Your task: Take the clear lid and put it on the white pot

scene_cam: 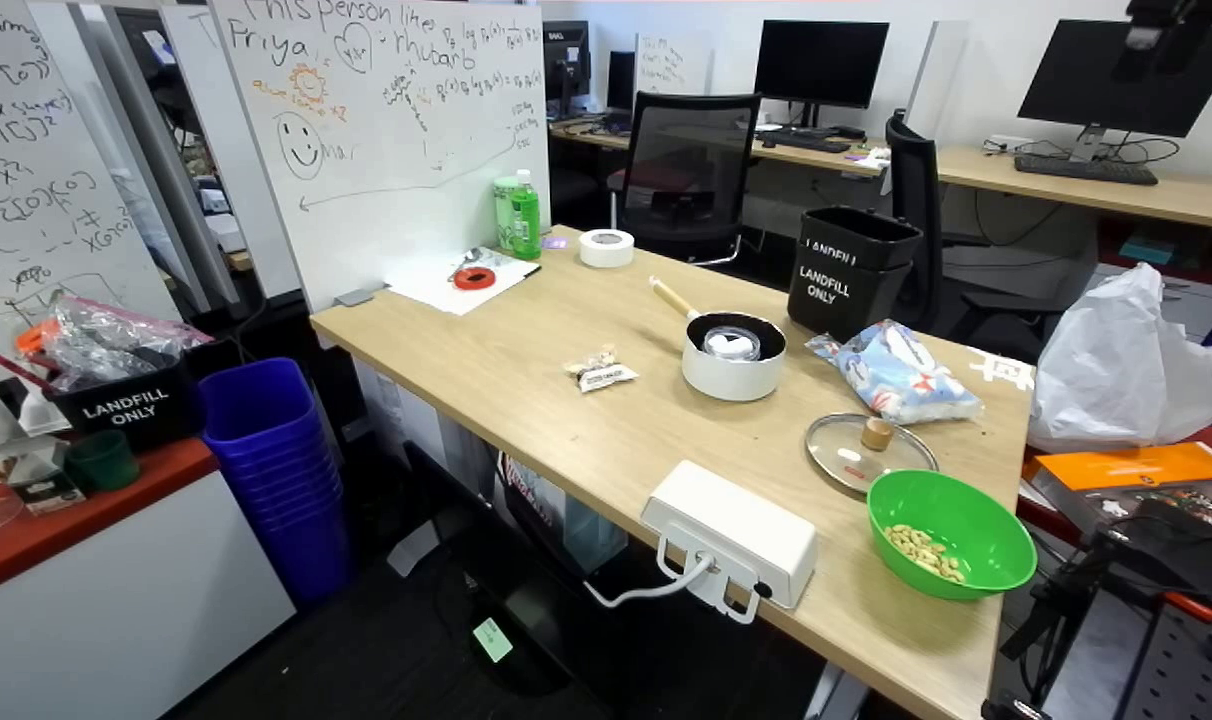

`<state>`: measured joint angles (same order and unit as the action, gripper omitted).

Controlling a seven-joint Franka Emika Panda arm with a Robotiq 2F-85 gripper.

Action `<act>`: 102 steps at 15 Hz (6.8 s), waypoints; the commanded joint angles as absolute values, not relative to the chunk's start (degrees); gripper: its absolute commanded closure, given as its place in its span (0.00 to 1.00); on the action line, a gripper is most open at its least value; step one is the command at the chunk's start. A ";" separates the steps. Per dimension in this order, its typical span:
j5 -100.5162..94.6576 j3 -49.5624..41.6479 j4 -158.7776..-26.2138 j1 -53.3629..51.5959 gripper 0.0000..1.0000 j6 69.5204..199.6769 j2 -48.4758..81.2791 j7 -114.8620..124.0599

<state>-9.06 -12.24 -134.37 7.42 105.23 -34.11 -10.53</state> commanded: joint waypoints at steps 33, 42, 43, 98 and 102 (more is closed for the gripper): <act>8.29 -9.04 -150.37 2.27 0.00 116.37 -15.42 -9.44; 17.30 -7.23 -152.93 1.58 0.00 142.13 -4.60 -6.49; 17.94 -6.88 -152.52 1.53 0.00 144.68 -2.56 -4.47; 24.97 -10.22 -131.77 4.62 0.26 152.94 30.42 53.95; 24.76 -10.18 -131.72 4.70 0.55 153.69 30.53 55.41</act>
